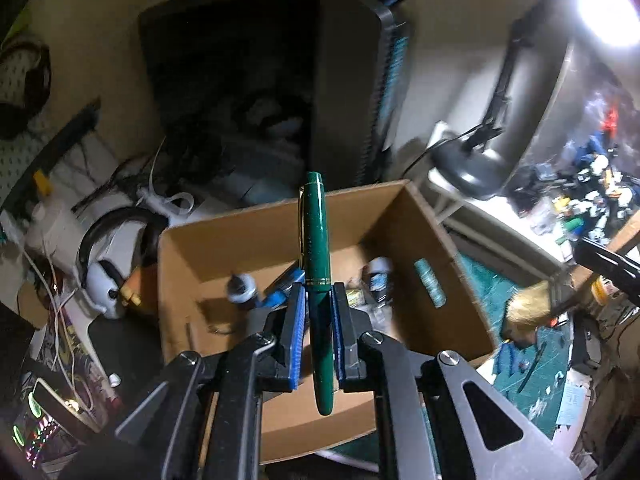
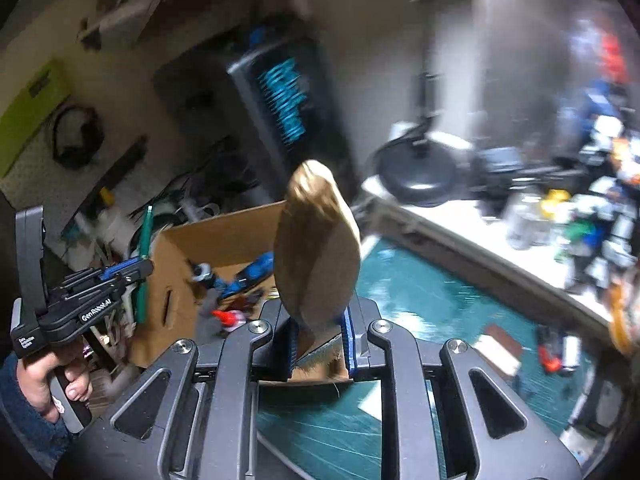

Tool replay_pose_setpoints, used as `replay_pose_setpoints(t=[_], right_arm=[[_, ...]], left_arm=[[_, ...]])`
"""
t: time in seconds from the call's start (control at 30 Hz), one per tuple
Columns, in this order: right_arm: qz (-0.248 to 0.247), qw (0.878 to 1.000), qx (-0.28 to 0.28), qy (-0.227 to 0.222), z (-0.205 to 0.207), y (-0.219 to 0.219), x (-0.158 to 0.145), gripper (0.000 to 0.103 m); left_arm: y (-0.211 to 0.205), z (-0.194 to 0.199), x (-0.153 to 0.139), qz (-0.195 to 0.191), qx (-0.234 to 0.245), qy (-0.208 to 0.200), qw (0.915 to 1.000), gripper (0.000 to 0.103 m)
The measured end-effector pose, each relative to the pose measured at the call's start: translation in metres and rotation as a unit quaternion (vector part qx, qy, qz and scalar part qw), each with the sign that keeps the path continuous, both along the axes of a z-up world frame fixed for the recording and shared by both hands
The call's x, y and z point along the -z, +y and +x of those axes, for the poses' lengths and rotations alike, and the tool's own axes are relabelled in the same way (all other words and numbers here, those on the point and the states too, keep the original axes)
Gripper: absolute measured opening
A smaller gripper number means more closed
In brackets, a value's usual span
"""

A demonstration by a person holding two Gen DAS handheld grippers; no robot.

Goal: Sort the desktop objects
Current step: 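Open left tool to drop the pen into the box while right tool drops the brush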

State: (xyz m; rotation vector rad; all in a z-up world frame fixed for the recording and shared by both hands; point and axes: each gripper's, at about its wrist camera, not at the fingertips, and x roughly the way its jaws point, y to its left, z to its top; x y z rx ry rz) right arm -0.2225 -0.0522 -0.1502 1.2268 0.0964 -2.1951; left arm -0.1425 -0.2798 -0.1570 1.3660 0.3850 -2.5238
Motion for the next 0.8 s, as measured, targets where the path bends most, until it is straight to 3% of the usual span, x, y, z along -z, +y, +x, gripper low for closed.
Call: replay_pose_setpoints(t=[0.23,0.47,0.57,0.8], right_arm=[[0.045,0.992,-0.077,-0.088,-0.003,-0.077,0.052,0.017],[0.116,0.969,-0.114,-0.187,-0.008,-0.114,0.113,0.017],[0.139,0.959,-0.117,-0.218,-0.017,-0.124,0.135,0.017],[0.173,0.942,-0.120,-0.261,-0.032,-0.144,0.176,0.017]], left_arm=[[-0.029,0.012,0.052,0.056,0.012,-0.097,0.9936,0.012],[-0.040,0.003,0.108,0.127,0.044,-0.198,0.9710,0.012],[-0.048,-0.005,0.126,0.158,0.043,-0.218,0.9620,0.012],[-0.057,-0.025,0.155,0.167,0.044,-0.257,0.9510,0.012]])
